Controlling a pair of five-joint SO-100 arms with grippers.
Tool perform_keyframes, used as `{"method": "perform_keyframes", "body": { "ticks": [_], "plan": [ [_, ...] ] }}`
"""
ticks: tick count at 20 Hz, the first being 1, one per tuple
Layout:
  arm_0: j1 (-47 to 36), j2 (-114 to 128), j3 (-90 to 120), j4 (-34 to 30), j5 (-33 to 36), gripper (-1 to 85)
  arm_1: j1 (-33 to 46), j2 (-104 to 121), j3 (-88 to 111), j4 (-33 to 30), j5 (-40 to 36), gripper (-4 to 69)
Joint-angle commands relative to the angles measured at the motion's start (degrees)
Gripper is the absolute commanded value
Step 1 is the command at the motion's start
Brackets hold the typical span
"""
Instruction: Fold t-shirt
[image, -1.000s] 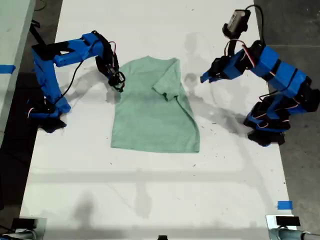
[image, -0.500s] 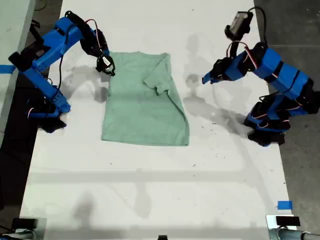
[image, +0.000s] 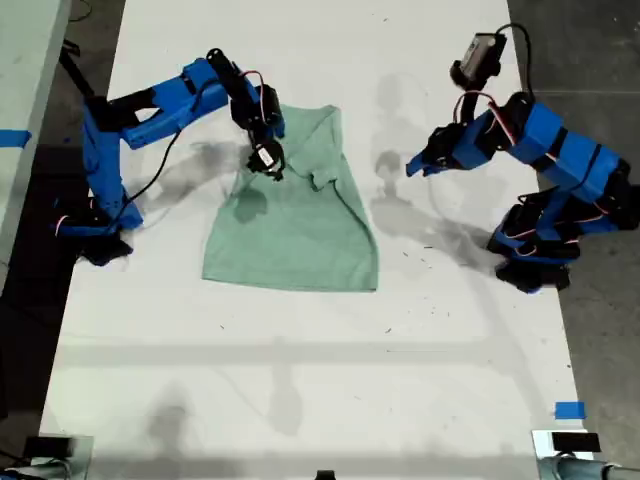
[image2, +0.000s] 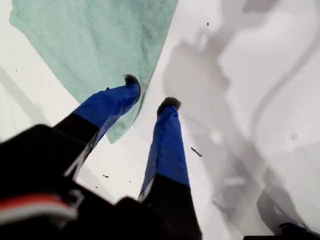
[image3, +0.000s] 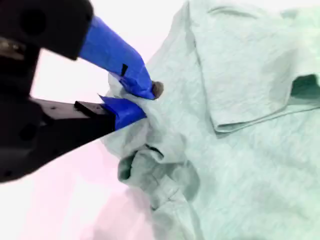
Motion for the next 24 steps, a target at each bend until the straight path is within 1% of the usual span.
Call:
{"method": "perform_keyframes", "body": {
  "ticks": [1,6,8,9,10,11,13,16,18,22,24],
  "plan": [
    [0.88,-4.66,-9.40,0.44,-1.05,0.0,-1.14,3.25,0.44,-1.58,1.14,12.7],
    [1.49,-9.40,-13.01,-2.46,-0.97,0.0,-1.32,5.27,3.60,-2.55,2.02,12.8],
    [2.29,-10.72,-13.01,-4.39,1.23,0.0,-1.32,5.80,4.48,-2.99,2.29,12.9],
    [2.99,-10.90,-13.01,-4.75,2.72,5.0,-1.32,6.06,4.83,-3.16,2.29,13.0],
    [3.87,-10.63,-13.10,-4.57,4.31,15.6,-1.32,6.15,5.19,-3.52,2.29,13.0],
    [4.83,-9.49,-13.10,-3.34,5.45,21.2,-1.32,6.15,5.54,-3.78,2.29,13.0],
    [6.86,-5.54,-13.01,1.05,7.38,26.0,-1.32,6.06,5.80,-4.31,2.11,13.2],
    [8.96,1.93,-11.87,9.14,9.76,27.2,-1.49,6.06,5.71,-4.31,1.76,12.7],
    [10.02,7.21,-9.84,14.06,10.11,27.9,-2.46,5.54,5.62,-4.83,0.88,12.5],
    [12.22,13.10,-8.09,18.81,10.37,28.2,-7.21,2.11,5.19,-8.26,-0.62,12.9],
    [13.45,14.77,-6.94,19.51,10.28,28.2,-9.84,-0.18,5.10,-9.93,-0.70,15.3]
  ]
}}
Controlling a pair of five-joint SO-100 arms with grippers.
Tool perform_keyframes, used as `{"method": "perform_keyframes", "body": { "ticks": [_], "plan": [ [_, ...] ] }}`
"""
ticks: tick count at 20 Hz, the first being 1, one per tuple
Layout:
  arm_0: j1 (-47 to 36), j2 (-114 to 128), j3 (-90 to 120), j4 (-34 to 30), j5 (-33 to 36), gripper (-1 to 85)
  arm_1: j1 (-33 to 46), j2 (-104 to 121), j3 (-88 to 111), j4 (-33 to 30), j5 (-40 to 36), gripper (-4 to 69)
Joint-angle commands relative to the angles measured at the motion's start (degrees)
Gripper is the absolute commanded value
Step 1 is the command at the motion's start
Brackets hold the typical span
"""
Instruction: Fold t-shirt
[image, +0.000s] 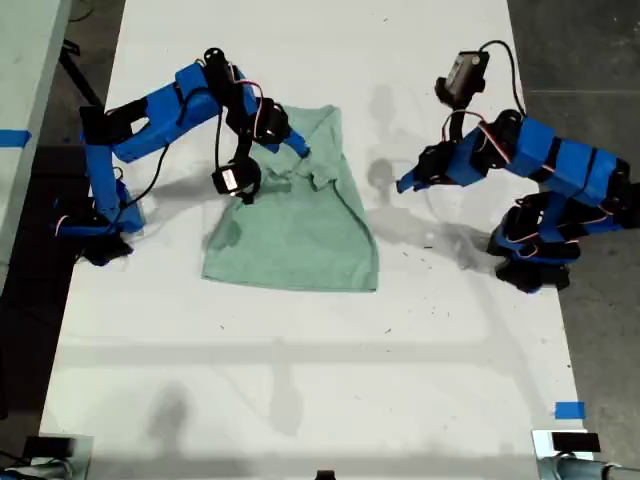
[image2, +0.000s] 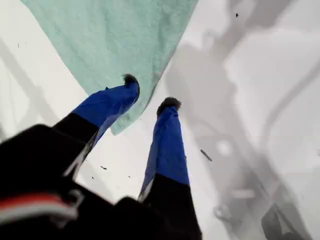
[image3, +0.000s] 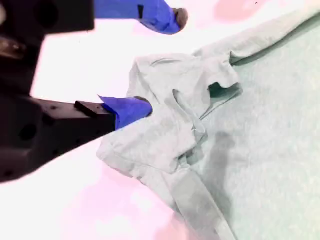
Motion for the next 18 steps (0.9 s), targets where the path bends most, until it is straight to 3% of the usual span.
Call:
{"method": "perform_keyframes", "body": {
  "ticks": [1,12,18],
  "plan": [
    [2.64,5.80,0.97,1.23,0.00,28.0,-3.69,-1.93,-0.88,-3.87,-0.79,16.9],
    [4.75,12.22,9.32,-1.41,-2.20,27.1,-12.39,-5.63,8.26,-15.21,-0.53,27.9],
    [4.75,14.24,10.55,-1.49,-2.29,27.0,-14.41,-9.76,11.95,-20.57,-0.53,29.9]
  ]
}}
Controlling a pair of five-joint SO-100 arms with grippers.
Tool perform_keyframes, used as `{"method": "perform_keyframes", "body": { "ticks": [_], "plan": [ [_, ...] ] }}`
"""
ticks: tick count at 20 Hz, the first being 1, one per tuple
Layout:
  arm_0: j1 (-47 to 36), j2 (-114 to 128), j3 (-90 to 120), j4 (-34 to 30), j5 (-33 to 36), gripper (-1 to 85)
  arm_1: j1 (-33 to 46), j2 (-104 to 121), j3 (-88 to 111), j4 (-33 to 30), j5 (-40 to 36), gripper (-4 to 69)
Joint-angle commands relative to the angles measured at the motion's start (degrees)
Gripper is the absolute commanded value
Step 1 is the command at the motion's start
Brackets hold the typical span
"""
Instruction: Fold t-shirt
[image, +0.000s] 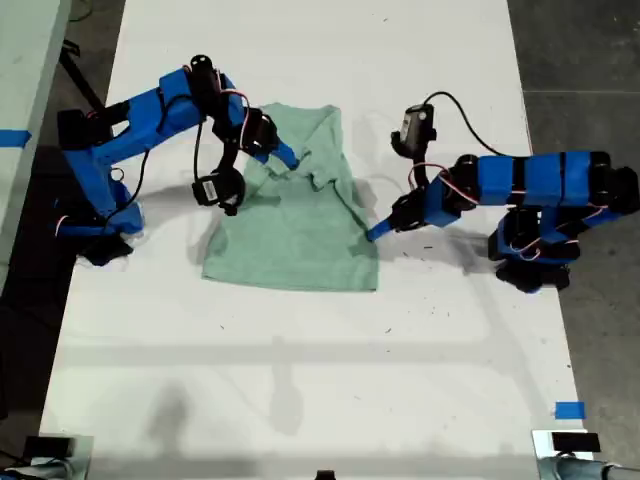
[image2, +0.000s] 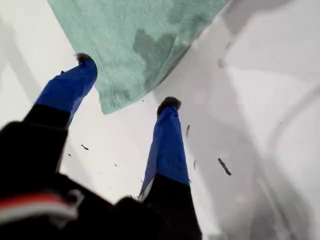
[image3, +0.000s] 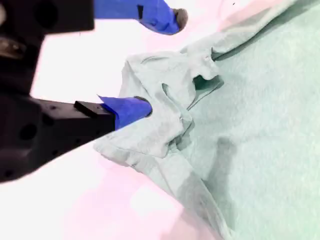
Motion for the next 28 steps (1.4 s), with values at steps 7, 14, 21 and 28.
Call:
{"method": "perform_keyframes", "body": {
  "ticks": [7,14,21,28],
  "plan": [
    [0.88,6.77,3.69,-2.37,-0.88,26.9,-1.93,-9.76,-0.44,-10.55,-0.09,28.5],
    [0.18,10.37,8.35,-3.69,-0.88,26.7,-1.58,-18.11,-0.35,-16.61,0.79,21.1],
    [-0.26,12.13,11.16,-4.92,-0.88,26.6,-0.97,-19.86,-0.79,-17.23,0.97,2.5],
    [-0.62,12.13,11.43,-5.36,-0.62,26.6,-1.14,-19.78,-3.60,-13.71,0.44,-1.0]
  ]
}}
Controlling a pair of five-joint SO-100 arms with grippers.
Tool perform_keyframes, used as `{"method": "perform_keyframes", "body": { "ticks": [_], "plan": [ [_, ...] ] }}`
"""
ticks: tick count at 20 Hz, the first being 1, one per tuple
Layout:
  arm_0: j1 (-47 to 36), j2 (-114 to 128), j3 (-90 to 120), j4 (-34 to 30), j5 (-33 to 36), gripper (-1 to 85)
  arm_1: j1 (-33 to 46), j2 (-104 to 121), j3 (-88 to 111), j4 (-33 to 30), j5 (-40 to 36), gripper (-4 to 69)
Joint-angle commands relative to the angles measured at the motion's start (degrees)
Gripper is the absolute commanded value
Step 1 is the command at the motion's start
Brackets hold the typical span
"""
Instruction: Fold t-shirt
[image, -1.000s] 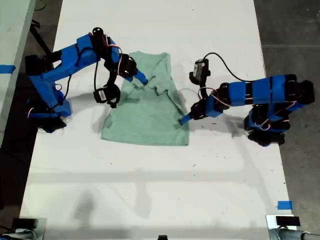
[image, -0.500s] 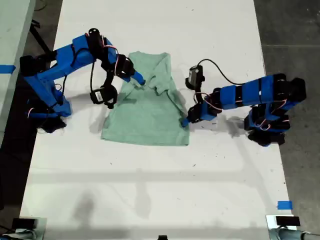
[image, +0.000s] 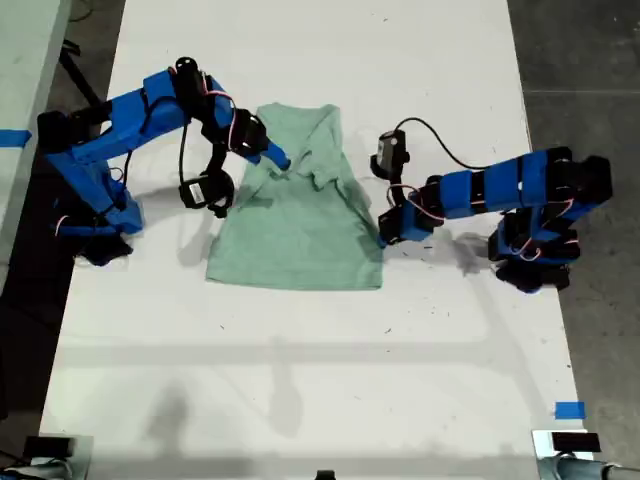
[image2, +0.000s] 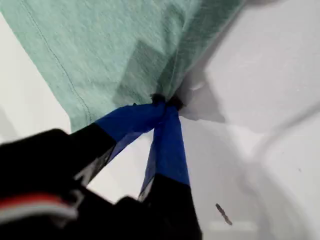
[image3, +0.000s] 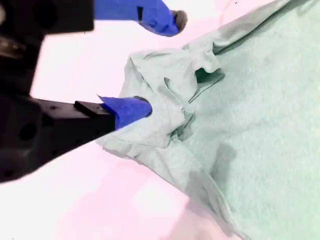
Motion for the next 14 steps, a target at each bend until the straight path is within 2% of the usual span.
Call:
{"method": "perform_keyframes", "body": {
  "ticks": [1,3,8,14],
  "plan": [
    [-0.53,3.34,-0.35,-1.23,-0.26,26.7,0.09,0.44,-3.87,2.02,-0.18,-1.0],
    [-0.53,3.34,0.00,-1.32,-0.26,26.7,0.18,0.70,-5.45,4.31,-0.18,-1.0],
    [-0.53,3.43,0.97,-1.58,-0.26,26.8,0.00,6.77,-13.54,15.29,-1.67,-1.0],
    [-0.79,3.69,1.32,-1.85,-0.18,26.8,0.18,7.47,-13.71,16.00,-2.20,-1.0]
  ]
}}
